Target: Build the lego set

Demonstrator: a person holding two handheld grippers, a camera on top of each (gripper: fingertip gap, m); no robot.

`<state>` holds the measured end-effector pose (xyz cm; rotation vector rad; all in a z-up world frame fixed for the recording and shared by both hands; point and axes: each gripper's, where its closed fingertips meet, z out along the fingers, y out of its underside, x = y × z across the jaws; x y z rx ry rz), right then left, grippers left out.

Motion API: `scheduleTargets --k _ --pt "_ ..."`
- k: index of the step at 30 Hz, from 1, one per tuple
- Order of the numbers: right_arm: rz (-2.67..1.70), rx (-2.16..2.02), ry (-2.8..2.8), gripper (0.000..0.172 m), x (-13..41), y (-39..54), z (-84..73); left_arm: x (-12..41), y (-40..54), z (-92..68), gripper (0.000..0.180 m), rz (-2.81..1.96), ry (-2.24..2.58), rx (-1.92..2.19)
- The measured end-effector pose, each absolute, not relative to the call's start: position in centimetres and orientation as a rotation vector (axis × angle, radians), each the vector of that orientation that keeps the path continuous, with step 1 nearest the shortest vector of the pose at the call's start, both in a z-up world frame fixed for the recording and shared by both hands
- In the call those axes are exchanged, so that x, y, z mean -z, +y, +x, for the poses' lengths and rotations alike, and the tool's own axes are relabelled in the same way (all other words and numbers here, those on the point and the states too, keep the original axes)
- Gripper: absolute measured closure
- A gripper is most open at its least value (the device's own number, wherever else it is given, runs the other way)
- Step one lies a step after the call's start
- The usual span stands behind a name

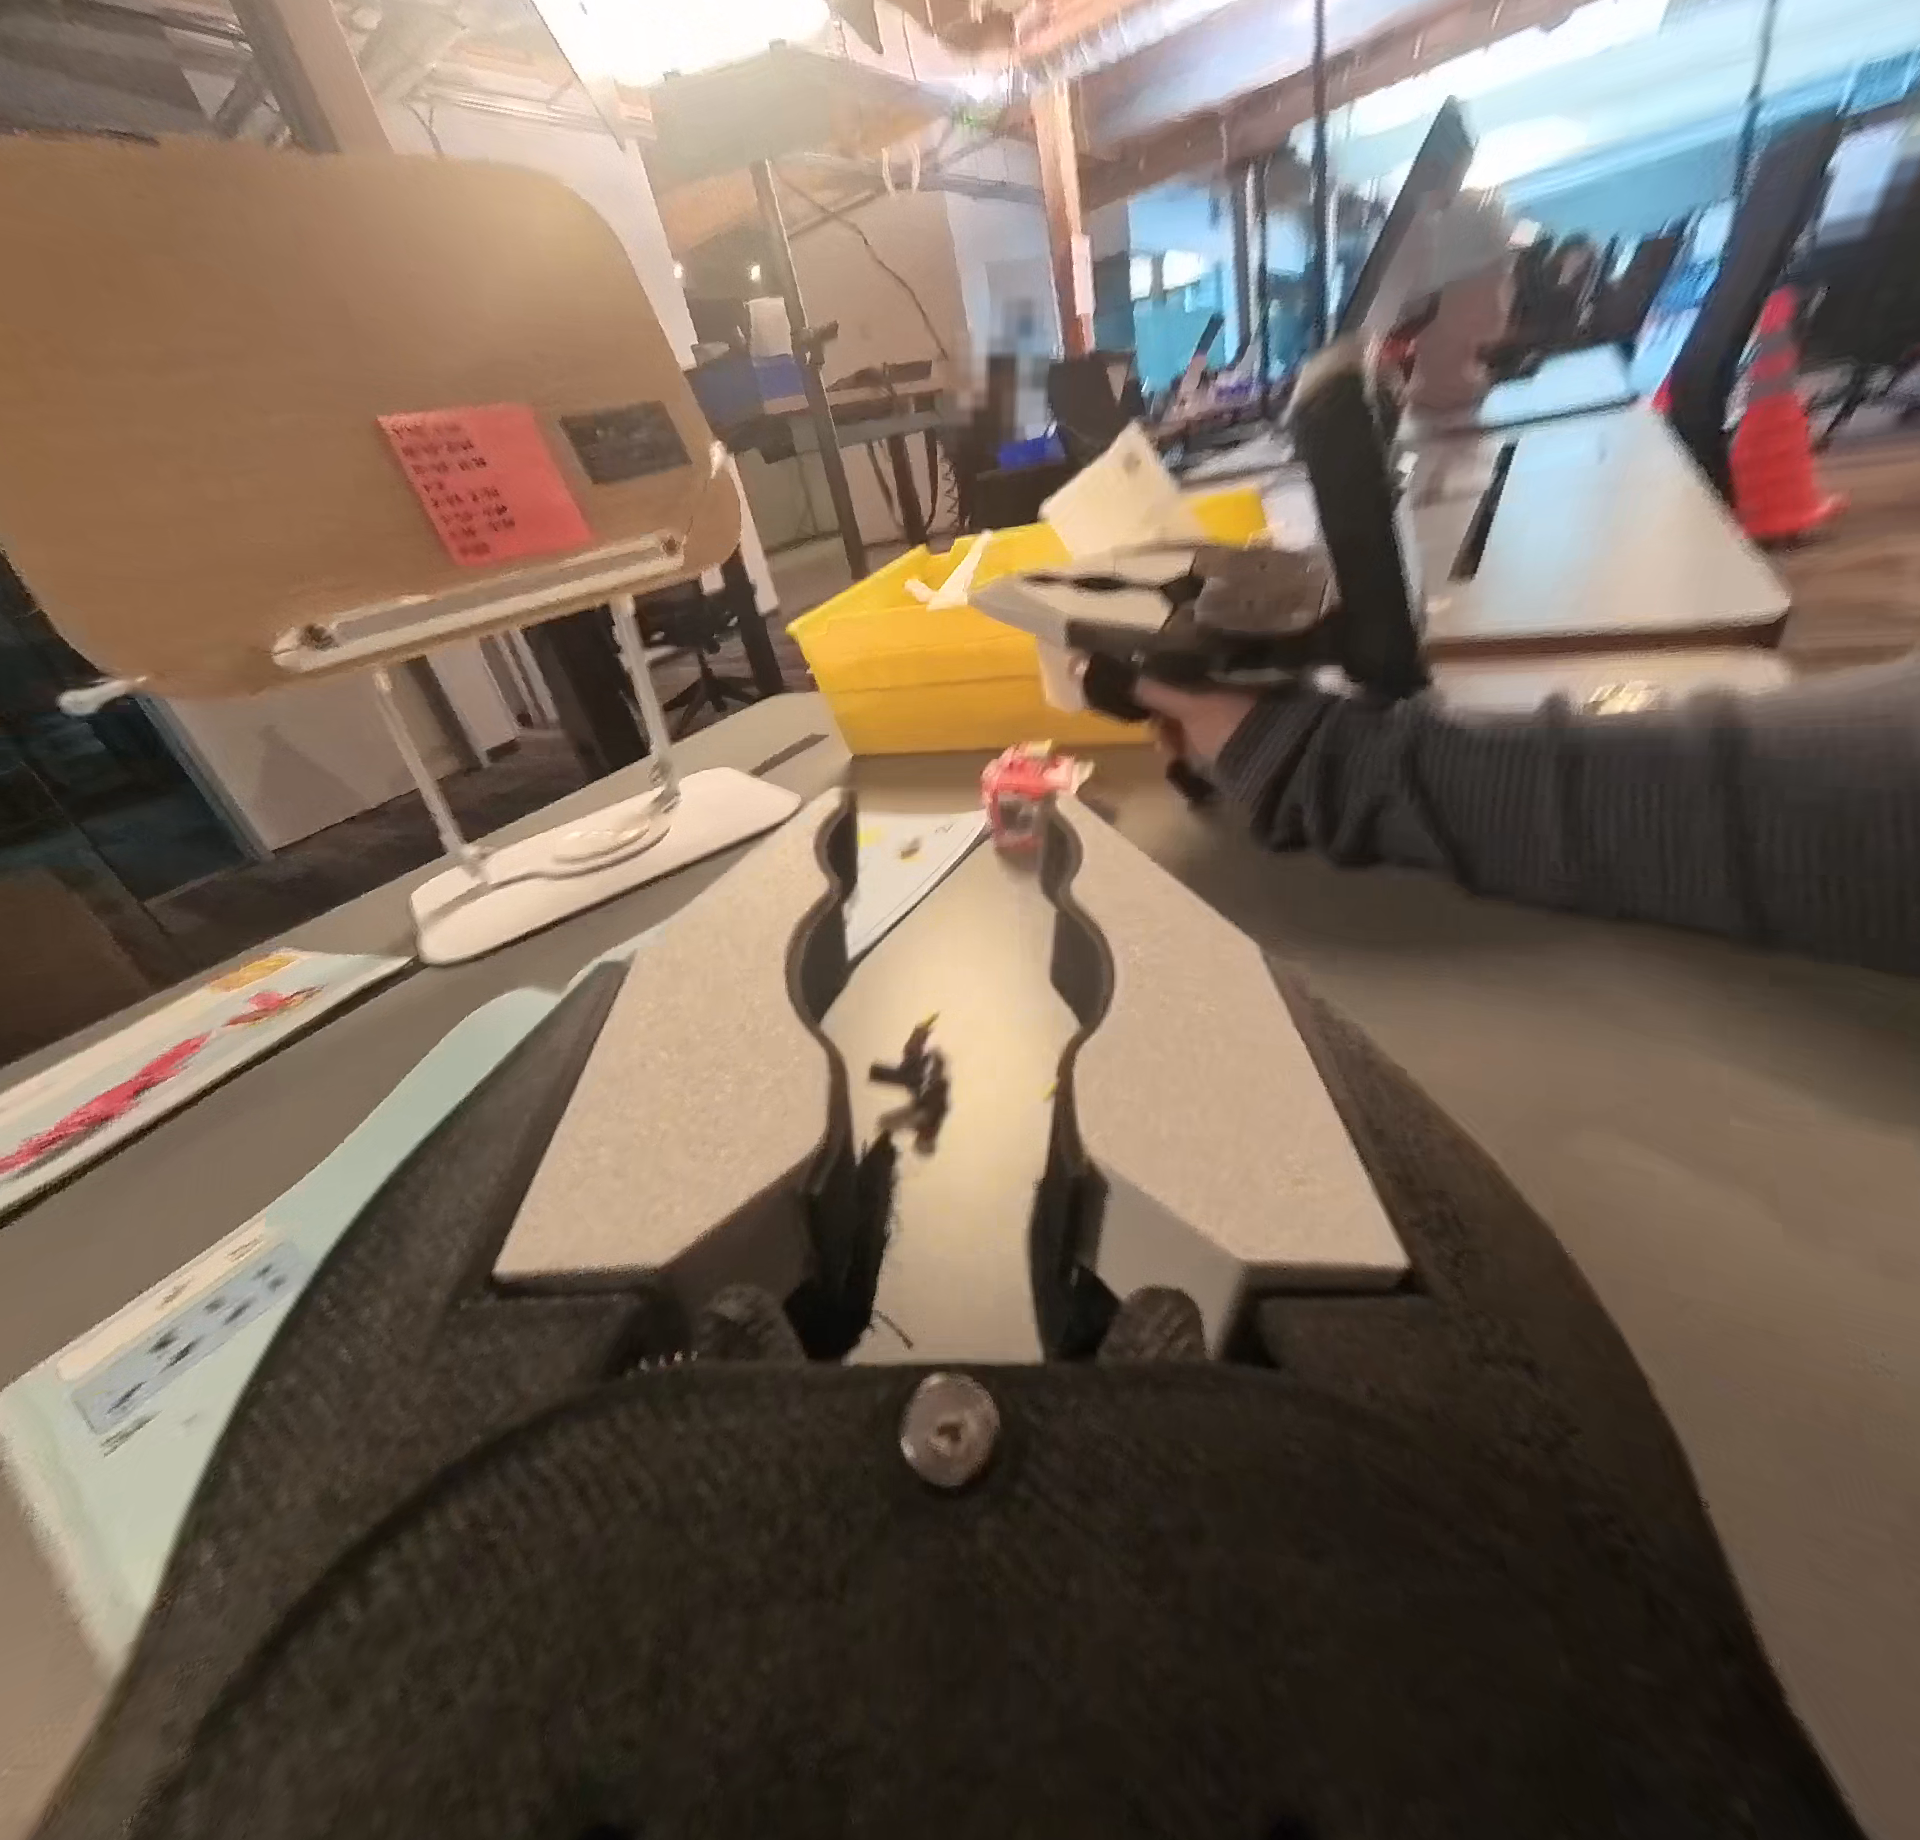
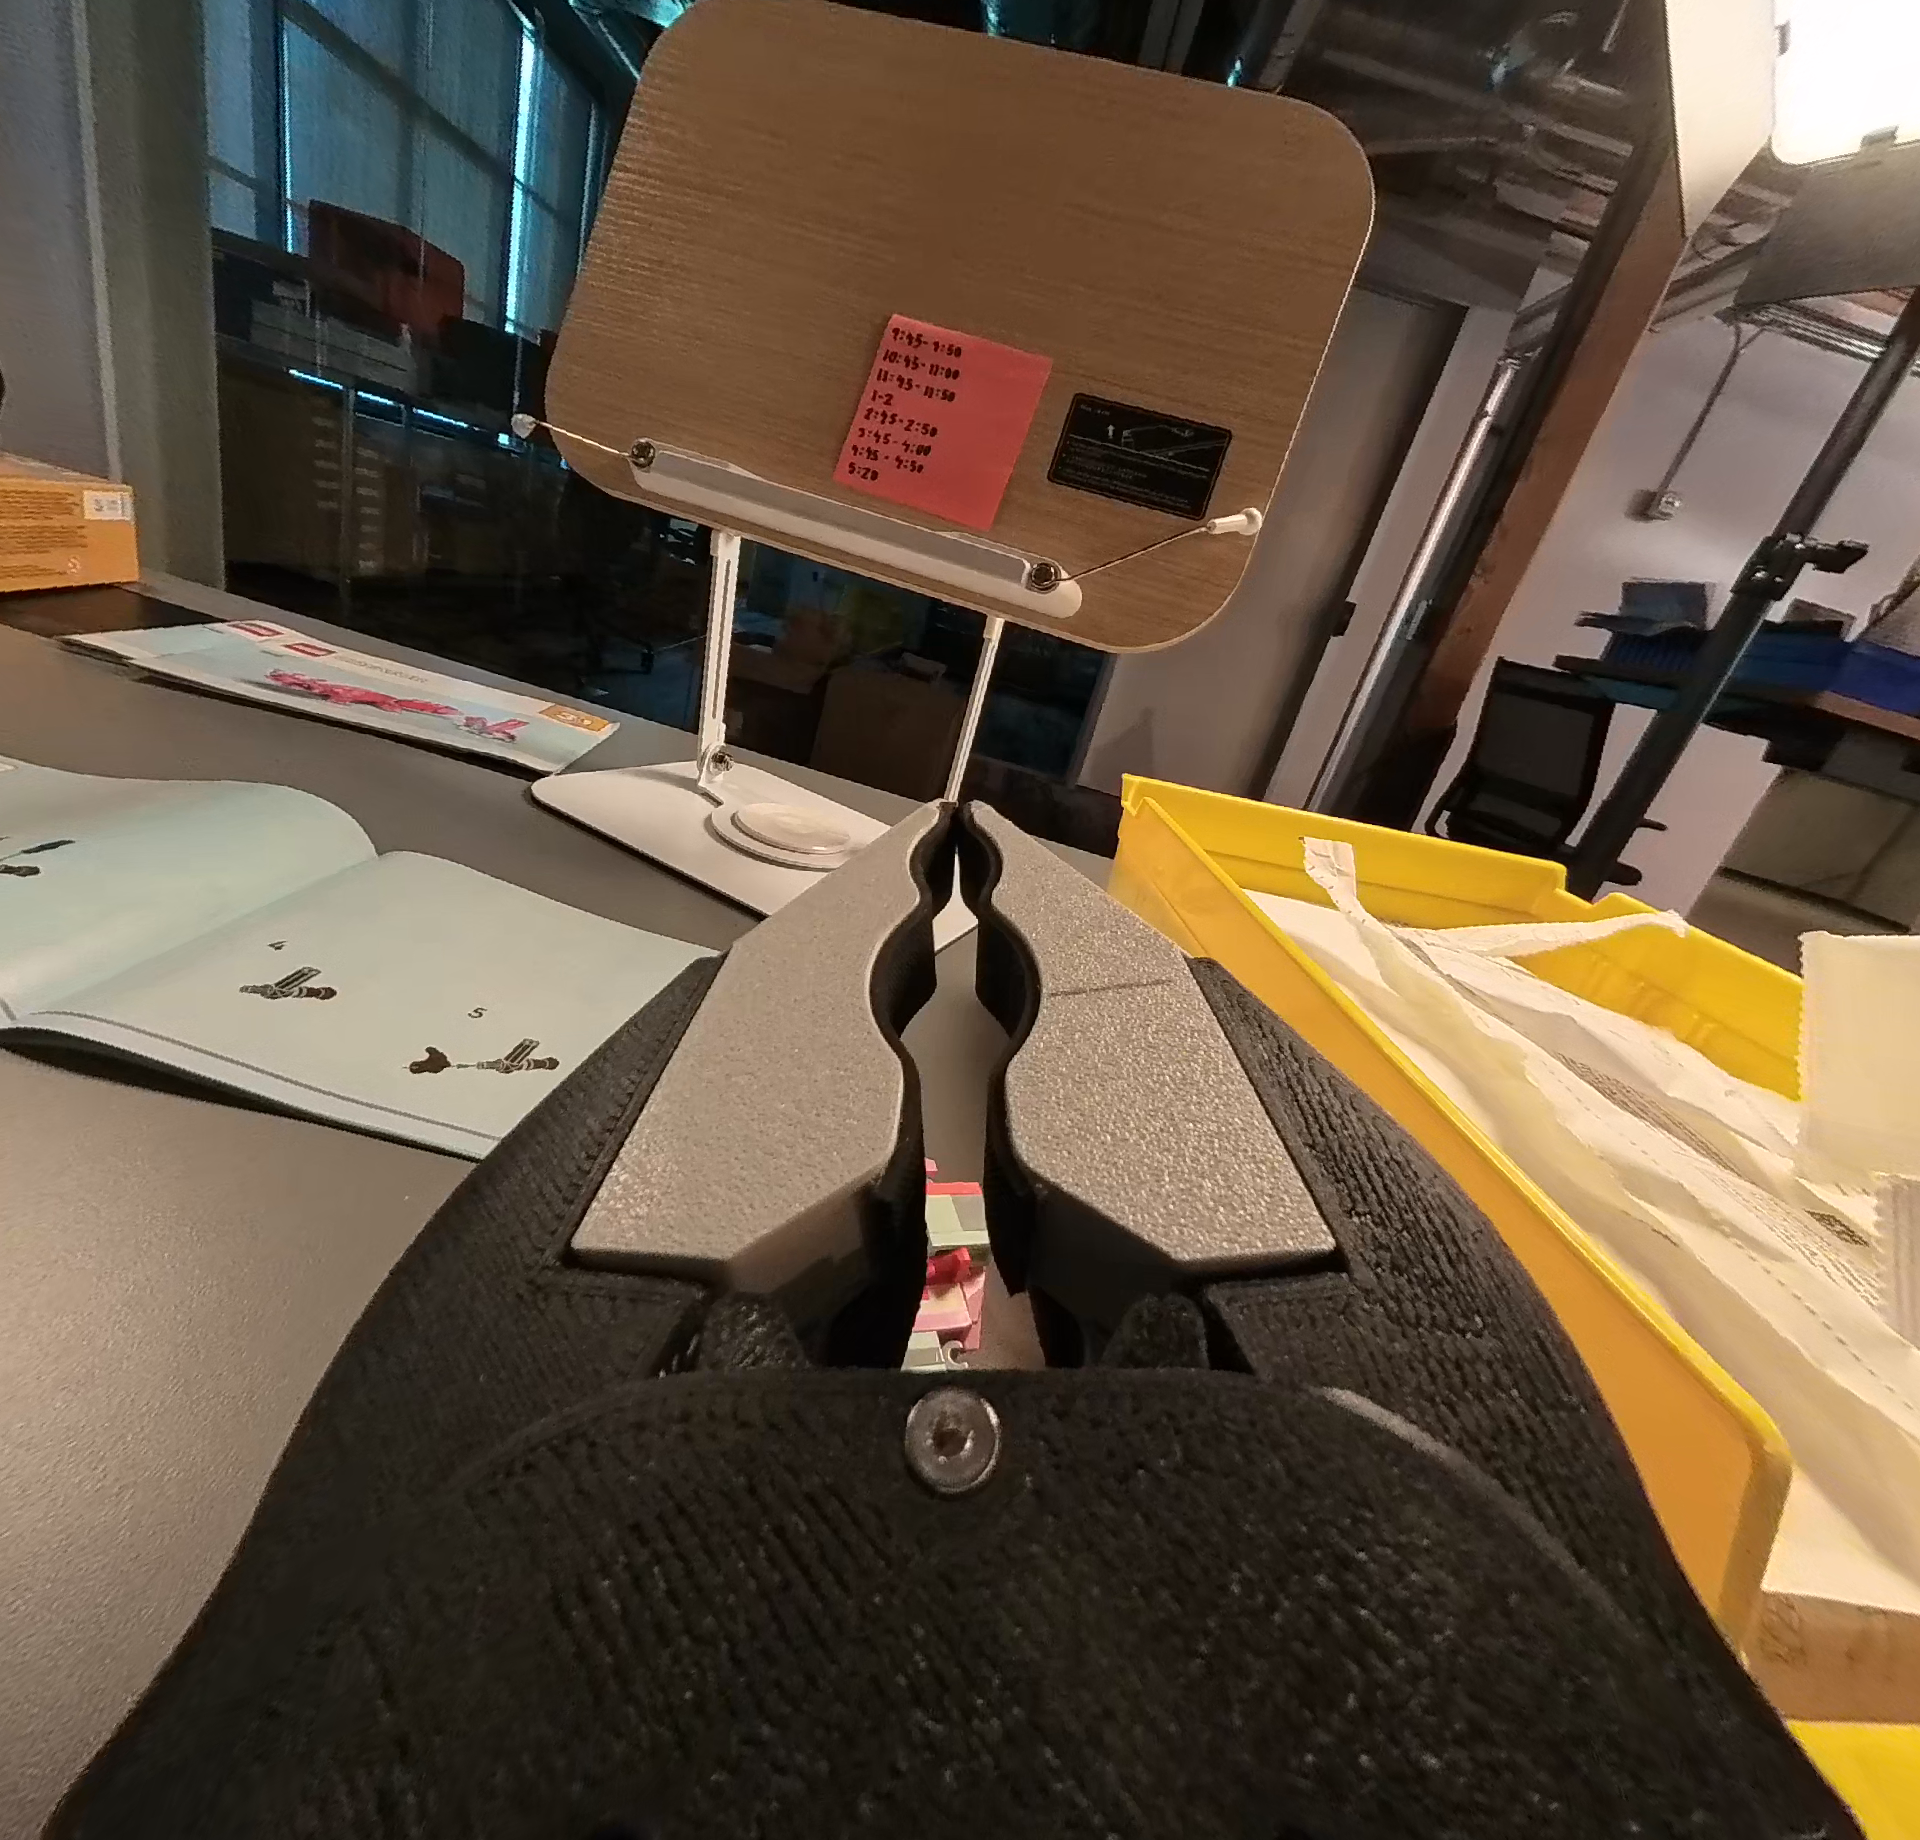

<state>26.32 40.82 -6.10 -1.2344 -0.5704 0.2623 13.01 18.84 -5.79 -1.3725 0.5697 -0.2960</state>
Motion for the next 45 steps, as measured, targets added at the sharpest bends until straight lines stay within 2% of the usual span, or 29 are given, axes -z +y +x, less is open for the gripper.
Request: scheduleTargets --k 4,8,13,16,19,27,35,45 --pt "-1.231 -0.263 -0.567 0.172 6.0 40.8 26.4 2.3 17.1 15.2 0.126 -1.346 0.564 0.421" --pt "-1.228 -0.271 -0.562 0.172 6.0 40.7 26.4 -2.6 12.7 13.5 0.126 -1.338 0.574 0.445" --pt "-1.23 -0.286 -0.55 0.172 5.9 40.8 26.6 -6.8 8.0 3.1 0.131 -1.477 0.416 0.28" --pt "-1.23 -0.296 -0.543 0.172 5.9 40.8 26.6 -4.6 6.2 -5.8 0.139 -1.76 0.277 0.049" --pt "-1.23 -0.304 -0.533 0.172 5.8 40.8 26.8 0.5 4.3 -12.4 0.146 -2.106 0.127 -0.077" --pt "-1.231 -0.331 -0.513 0.172 5.7 40.9 27.0 10.5 0.8 -16.3 0.18 -2.703 0.002 0.007" --pt "-1.233 -0.363 -0.492 0.172 5.6 40.9 27.2 15.9 -2.0 -16.4 0.18 -3.085 0.01 0.159" --pt "-1.234 -0.389 -0.474 0.172 5.5 40.9 27.4 17.1 -0.6 -17.9 0.167 -3.108 -0.011 0.07"
